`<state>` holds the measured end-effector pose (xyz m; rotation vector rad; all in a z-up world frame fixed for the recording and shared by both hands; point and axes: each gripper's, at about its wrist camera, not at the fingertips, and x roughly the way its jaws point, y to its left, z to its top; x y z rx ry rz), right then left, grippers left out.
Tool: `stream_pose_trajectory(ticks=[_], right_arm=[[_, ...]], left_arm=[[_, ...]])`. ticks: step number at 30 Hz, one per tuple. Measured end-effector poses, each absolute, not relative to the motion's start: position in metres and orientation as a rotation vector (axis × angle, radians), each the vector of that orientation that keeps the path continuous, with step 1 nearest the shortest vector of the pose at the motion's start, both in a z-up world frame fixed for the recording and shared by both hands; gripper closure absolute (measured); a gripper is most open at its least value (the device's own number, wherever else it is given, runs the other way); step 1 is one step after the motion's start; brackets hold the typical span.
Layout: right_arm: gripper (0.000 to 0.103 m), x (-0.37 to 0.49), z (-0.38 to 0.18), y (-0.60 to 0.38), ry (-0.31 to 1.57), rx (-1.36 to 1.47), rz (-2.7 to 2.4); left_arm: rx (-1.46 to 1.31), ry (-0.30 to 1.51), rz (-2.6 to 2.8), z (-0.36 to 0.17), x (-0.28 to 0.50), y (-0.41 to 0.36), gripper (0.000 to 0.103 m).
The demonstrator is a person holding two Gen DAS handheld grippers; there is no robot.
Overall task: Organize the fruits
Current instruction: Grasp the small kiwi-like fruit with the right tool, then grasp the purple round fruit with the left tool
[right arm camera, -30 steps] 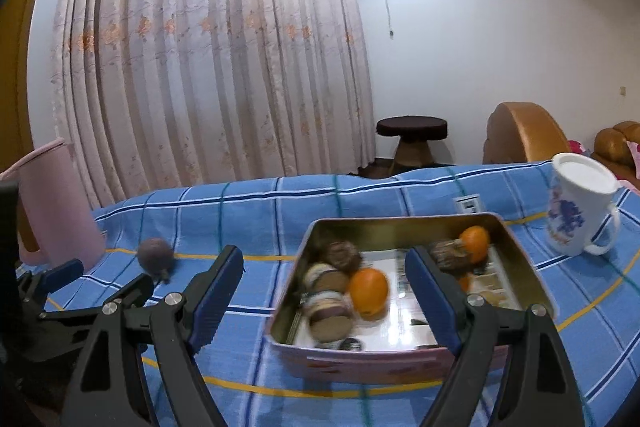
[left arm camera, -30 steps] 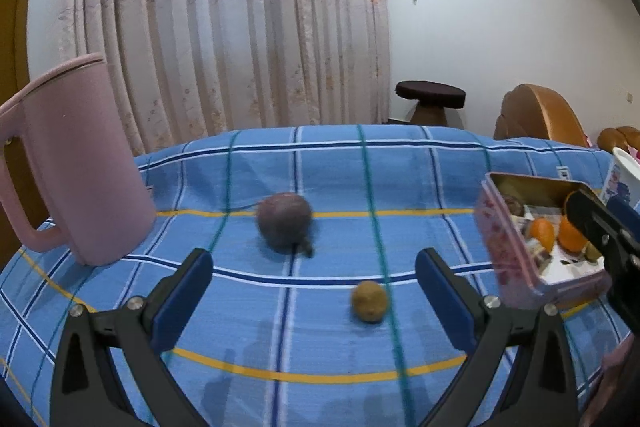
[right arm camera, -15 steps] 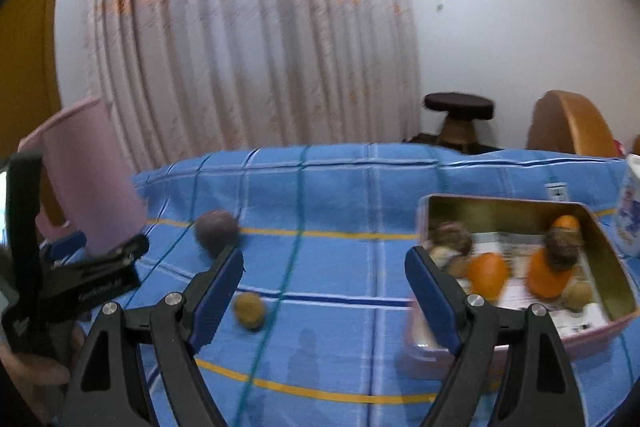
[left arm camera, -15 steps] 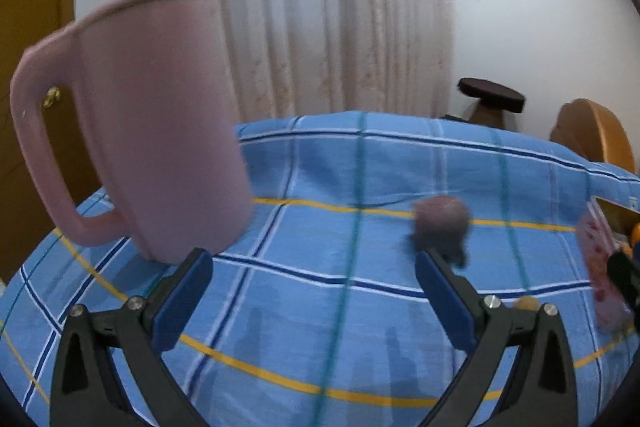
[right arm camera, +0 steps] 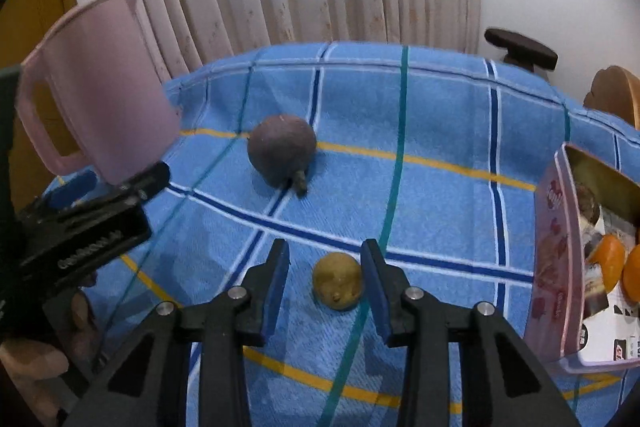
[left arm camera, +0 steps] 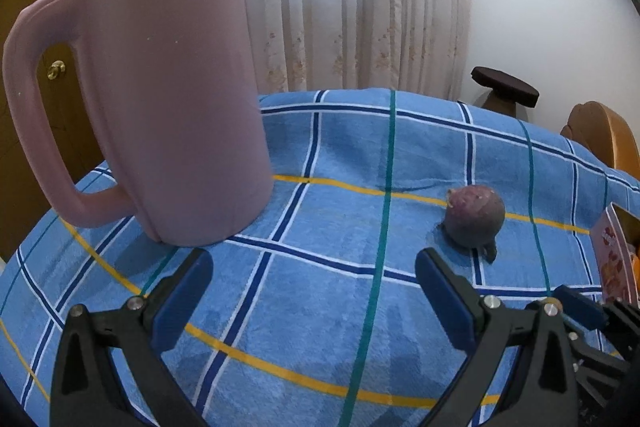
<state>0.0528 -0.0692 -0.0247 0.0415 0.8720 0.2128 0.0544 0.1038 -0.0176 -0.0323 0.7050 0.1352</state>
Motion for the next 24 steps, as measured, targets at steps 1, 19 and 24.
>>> stream_pose_trajectory(ticks=[1,19,24], right_arm=[[0.063,0.054,-0.026,-0.072,0.877,0.06,0.213],[0.075,0.018,0.013,-0.081,0.575,-0.016,0.111],[0.075,0.011,0.024,-0.095,0.482,-0.031,0.037]], left_arm=[[-0.035,0.706,0.135,-0.017,0.055,0.104,0.0],[-0.095,0.672,-0.017,-0.012,0.051,0.09,0.0],[-0.039,0.711,-0.096,-0.01,0.074,0.051,0.0]])
